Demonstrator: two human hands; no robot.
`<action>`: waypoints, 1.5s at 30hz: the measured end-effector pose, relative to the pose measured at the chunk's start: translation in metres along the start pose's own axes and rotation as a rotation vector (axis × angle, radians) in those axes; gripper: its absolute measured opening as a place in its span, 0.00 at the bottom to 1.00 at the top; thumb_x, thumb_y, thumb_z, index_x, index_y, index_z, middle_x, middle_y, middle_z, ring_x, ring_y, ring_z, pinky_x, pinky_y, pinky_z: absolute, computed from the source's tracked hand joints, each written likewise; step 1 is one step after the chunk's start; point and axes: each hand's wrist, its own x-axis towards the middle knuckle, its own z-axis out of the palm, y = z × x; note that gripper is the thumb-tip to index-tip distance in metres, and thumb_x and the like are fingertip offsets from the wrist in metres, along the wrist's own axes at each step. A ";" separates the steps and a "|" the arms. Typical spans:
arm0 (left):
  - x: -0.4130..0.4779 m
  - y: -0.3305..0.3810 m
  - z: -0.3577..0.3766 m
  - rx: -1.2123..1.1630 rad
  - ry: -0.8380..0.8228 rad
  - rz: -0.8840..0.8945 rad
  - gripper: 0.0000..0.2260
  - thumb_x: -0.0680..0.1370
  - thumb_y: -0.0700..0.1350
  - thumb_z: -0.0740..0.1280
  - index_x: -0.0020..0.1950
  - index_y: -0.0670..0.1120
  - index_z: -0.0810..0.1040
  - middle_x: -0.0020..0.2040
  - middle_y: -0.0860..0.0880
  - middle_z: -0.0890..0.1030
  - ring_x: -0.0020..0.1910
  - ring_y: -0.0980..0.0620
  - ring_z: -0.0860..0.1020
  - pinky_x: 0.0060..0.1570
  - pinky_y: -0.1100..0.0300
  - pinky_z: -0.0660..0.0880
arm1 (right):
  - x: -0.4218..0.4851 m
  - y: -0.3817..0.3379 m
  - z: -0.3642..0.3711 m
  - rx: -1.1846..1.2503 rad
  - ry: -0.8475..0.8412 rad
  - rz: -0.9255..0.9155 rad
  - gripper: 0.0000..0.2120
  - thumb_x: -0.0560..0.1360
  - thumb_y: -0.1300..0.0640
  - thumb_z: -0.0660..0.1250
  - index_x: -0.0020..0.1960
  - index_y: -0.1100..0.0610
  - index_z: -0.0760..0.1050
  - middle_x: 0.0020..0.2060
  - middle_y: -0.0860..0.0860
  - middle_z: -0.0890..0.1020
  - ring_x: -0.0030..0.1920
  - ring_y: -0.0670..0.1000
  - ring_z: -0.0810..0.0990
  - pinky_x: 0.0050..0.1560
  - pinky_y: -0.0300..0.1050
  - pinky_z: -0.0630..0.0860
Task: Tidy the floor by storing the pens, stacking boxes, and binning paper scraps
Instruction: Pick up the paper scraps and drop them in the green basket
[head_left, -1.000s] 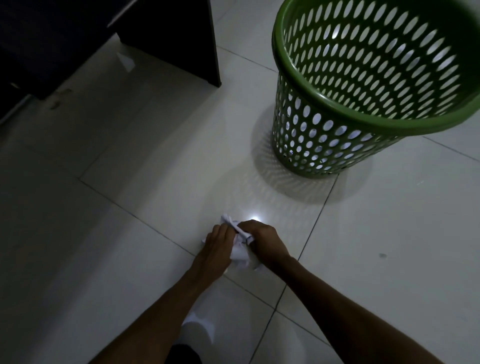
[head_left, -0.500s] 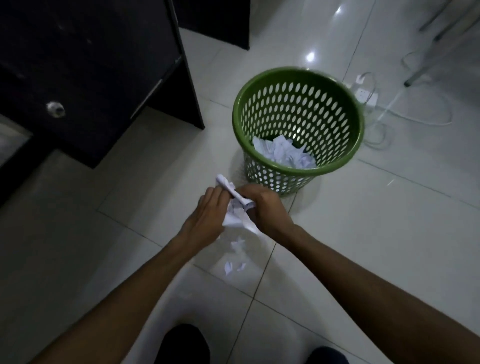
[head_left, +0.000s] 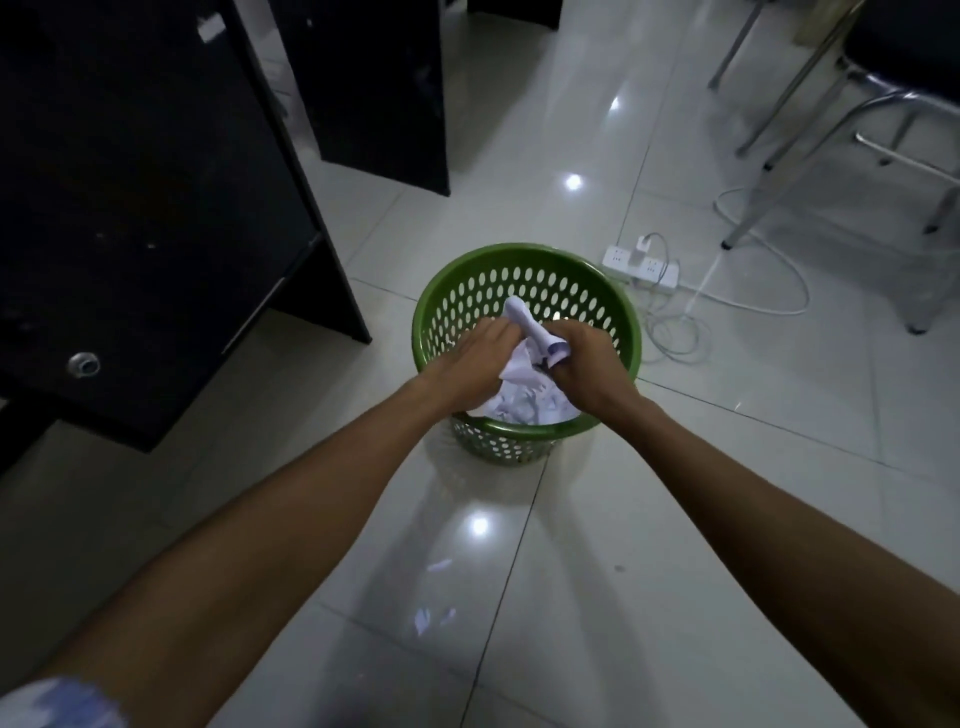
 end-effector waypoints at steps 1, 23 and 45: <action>0.006 -0.003 0.006 0.033 -0.025 -0.002 0.14 0.74 0.36 0.67 0.58 0.41 0.72 0.56 0.42 0.75 0.54 0.46 0.72 0.54 0.53 0.73 | 0.003 0.009 0.000 -0.007 -0.001 0.038 0.07 0.71 0.64 0.70 0.38 0.55 0.76 0.34 0.50 0.77 0.35 0.53 0.76 0.34 0.39 0.61; 0.020 0.007 0.022 -0.252 -0.018 -0.375 0.16 0.66 0.31 0.72 0.38 0.47 0.68 0.40 0.49 0.72 0.39 0.48 0.73 0.36 0.53 0.72 | 0.007 0.050 0.010 -0.048 -0.268 0.237 0.34 0.70 0.66 0.66 0.74 0.60 0.59 0.69 0.59 0.68 0.67 0.58 0.69 0.65 0.46 0.66; -0.072 0.005 0.014 -0.191 0.264 -0.284 0.06 0.77 0.41 0.64 0.52 0.42 0.75 0.51 0.46 0.79 0.52 0.49 0.75 0.52 0.56 0.73 | -0.045 -0.005 0.049 -0.106 -0.113 -0.095 0.27 0.78 0.50 0.62 0.73 0.60 0.64 0.73 0.56 0.66 0.73 0.54 0.64 0.73 0.49 0.59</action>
